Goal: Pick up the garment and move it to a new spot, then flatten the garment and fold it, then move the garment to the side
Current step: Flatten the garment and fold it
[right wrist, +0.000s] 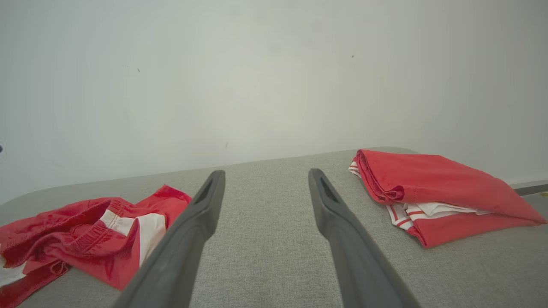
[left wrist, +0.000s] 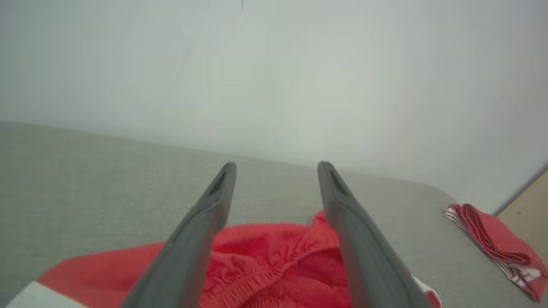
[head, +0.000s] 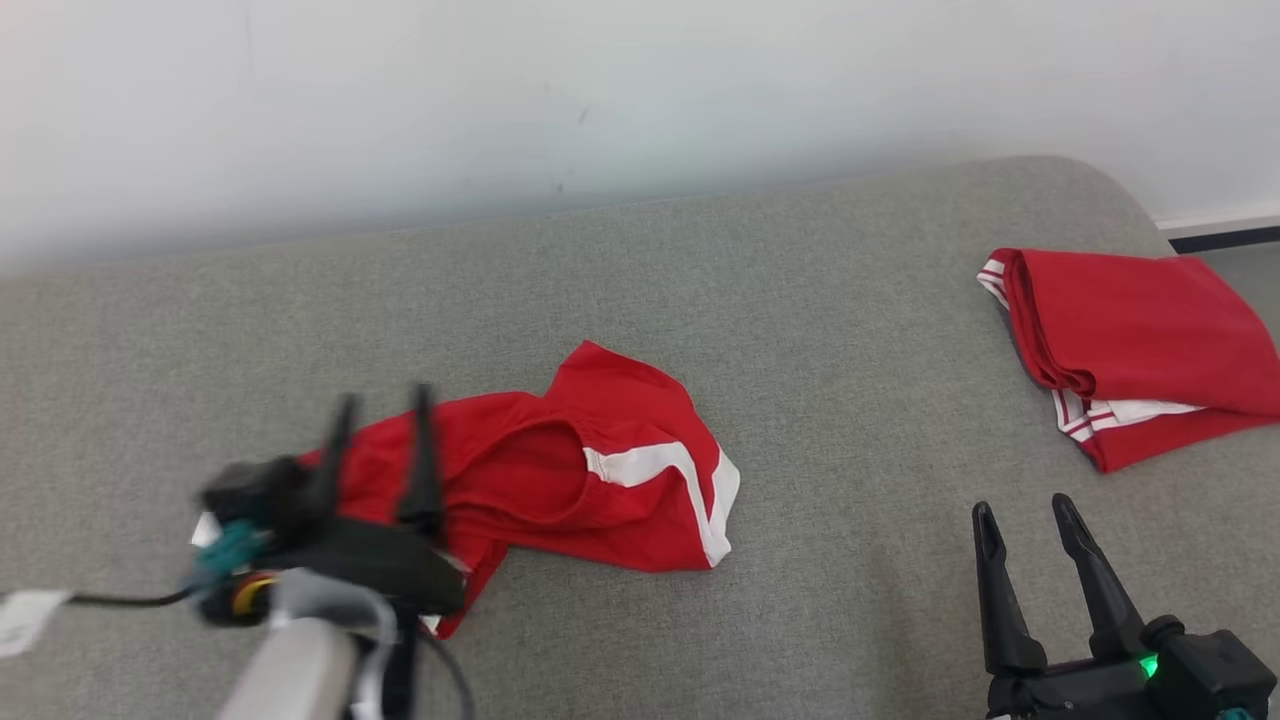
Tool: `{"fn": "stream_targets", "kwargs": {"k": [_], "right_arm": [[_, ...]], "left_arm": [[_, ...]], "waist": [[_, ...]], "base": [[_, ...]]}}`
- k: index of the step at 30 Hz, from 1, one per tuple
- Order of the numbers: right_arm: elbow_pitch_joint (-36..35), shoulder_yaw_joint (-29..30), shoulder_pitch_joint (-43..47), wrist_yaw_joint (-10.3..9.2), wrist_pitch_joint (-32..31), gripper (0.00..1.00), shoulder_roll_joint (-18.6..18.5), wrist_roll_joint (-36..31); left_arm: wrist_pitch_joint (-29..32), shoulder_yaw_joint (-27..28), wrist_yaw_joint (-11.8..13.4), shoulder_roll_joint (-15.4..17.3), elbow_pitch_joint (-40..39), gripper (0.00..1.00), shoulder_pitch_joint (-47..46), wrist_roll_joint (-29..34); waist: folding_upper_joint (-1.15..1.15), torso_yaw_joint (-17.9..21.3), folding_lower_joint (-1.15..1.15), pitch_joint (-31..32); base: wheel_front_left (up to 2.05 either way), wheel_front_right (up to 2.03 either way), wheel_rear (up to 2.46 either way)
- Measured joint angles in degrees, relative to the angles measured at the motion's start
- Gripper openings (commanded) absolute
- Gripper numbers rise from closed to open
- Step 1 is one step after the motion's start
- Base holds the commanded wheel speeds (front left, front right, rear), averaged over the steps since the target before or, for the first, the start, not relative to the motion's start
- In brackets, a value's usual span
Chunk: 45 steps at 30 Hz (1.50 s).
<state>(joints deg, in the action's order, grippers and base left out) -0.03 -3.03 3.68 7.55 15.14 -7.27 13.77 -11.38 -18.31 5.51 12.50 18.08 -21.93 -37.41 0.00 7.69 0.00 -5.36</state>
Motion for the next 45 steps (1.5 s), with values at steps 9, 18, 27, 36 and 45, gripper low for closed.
{"fn": "stream_targets", "kwargs": {"k": [9, 18, 27, 36, 45], "right_arm": [[0.2, -0.5, -1.0, 0.0, 0.0, 1.0, -0.1, -0.3], [0.2, -0.9, -1.3, 0.0, 0.0, 1.0, 0.6, -0.6], [0.5, -1.8, -2.9, 0.0, 0.0, 1.0, 1.3, -0.6], [0.7, -1.0, -2.6, 0.0, 0.0, 1.0, 1.5, -0.8], [1.0, -1.0, -2.1, 0.0, 0.0, 1.0, 1.8, -0.7]], "left_arm": [[16.5, -11.8, 1.4, -3.8, 1.5, 1.0, -2.6, 3.7], [26.2, -13.9, 3.1, -4.2, 7.3, 1.0, -6.6, 3.5], [30.2, -14.3, 2.3, -5.5, 14.5, 0.87, -11.9, 2.5], [25.5, -13.3, -2.4, -6.9, 12.8, 0.0, -15.8, 0.4], [32.6, -10.2, -6.5, -9.0, 1.7, 0.0, -24.6, -10.7]], "waist": [[0.0, 1.7, 0.0, -0.7], [0.0, 3.4, 0.0, -1.6], [0.01, 5.0, 0.0, -3.4], [0.01, 6.1, 0.01, -2.9], [0.0, 6.7, 0.0, -0.7]], "base": [[0.0, 0.0, 0.0], [0.0, 0.0, 0.0], [0.0, 0.0, 0.0], [0.0, 0.0, 0.0], [0.0, 0.0, 0.0]]}}
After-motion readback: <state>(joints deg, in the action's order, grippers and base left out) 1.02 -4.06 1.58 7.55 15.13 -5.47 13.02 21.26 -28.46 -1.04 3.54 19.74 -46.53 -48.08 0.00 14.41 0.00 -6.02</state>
